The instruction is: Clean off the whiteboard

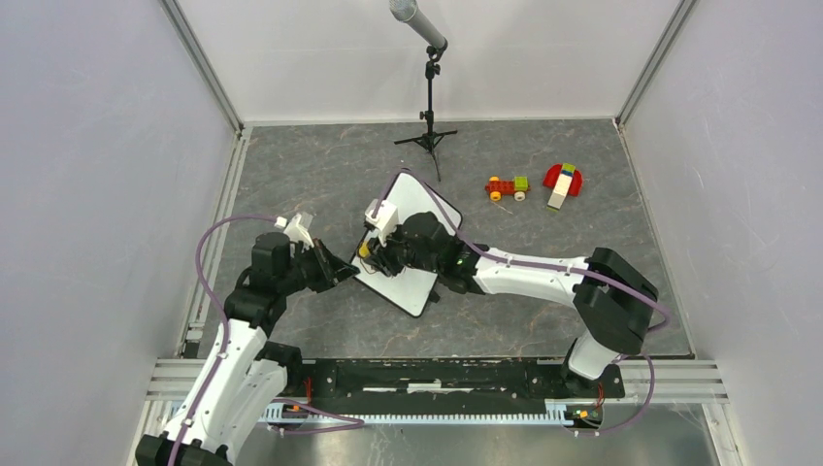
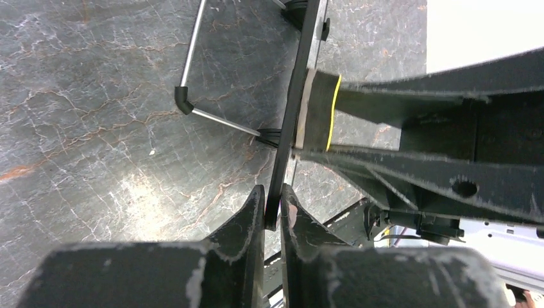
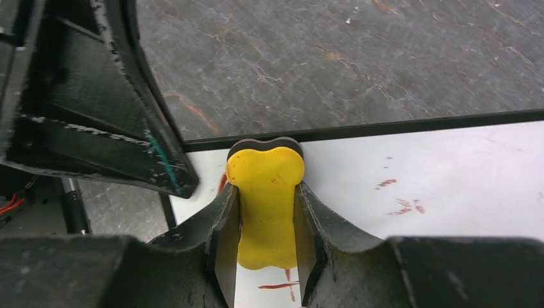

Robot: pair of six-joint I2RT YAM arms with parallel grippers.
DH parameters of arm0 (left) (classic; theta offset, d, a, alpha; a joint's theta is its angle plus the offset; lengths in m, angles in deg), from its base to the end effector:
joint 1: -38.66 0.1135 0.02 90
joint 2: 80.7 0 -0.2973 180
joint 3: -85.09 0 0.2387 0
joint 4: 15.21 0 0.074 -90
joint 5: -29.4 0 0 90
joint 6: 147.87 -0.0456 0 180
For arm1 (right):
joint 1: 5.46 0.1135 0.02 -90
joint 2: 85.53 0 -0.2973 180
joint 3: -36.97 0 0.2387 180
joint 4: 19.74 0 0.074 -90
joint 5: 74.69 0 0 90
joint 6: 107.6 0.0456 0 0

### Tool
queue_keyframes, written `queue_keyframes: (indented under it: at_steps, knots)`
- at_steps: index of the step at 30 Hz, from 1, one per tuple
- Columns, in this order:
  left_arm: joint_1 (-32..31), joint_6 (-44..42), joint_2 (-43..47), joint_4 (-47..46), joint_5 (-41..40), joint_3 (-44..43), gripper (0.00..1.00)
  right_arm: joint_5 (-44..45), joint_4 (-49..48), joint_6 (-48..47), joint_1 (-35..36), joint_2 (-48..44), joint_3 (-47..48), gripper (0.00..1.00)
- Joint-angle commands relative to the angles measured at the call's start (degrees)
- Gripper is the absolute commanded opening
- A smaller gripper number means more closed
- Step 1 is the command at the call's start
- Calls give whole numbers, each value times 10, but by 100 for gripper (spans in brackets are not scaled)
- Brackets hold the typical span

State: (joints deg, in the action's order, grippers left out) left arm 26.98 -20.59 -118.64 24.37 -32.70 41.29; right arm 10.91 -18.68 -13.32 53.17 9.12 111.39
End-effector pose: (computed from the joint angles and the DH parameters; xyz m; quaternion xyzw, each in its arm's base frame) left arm 0.1113 -0.0448 0.2572 -0.0787 0.8597 -0.3831 0.3285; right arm 0.1945 0.3258 0.2839 -0.3960 0.7240 0.3213 0.4645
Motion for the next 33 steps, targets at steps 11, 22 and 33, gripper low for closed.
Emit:
queue_keyframes:
  at_steps: [11,22,33]
  knots:
    - [-1,-6,9,-33,-6,1,2,10,-54,77,-106,12,-64,26]
    - [-2,-5,0,-27,-8,-1,2,-10,-41,79,-147,55,-26,26]
    - [-2,-4,7,-26,-13,-1,2,13,-36,85,-22,10,-2,26]
